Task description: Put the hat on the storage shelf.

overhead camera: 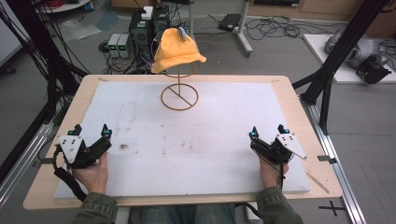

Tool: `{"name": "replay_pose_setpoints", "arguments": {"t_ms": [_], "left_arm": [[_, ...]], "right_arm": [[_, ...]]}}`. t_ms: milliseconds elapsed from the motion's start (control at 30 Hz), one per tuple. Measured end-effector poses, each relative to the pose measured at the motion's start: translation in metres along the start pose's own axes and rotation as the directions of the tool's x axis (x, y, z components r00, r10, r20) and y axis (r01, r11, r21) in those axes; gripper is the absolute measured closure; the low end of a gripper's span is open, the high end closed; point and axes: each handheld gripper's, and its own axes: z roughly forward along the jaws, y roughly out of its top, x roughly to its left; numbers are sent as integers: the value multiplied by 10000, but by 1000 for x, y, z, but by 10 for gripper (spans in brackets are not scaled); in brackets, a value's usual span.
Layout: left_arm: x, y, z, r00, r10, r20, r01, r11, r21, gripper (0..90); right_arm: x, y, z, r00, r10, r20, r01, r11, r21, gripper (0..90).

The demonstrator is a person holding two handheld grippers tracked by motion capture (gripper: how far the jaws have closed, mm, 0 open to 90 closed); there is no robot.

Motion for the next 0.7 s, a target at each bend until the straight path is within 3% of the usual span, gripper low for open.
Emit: {"name": "replay_pose_setpoints", "arguments": {"t_ms": [700], "left_arm": [[-2,-2,-1,9998,-37,214,35,9999,101,168]], "right_arm": [[1,0,2,10000,-43,11,43,10000,38,52]]}}
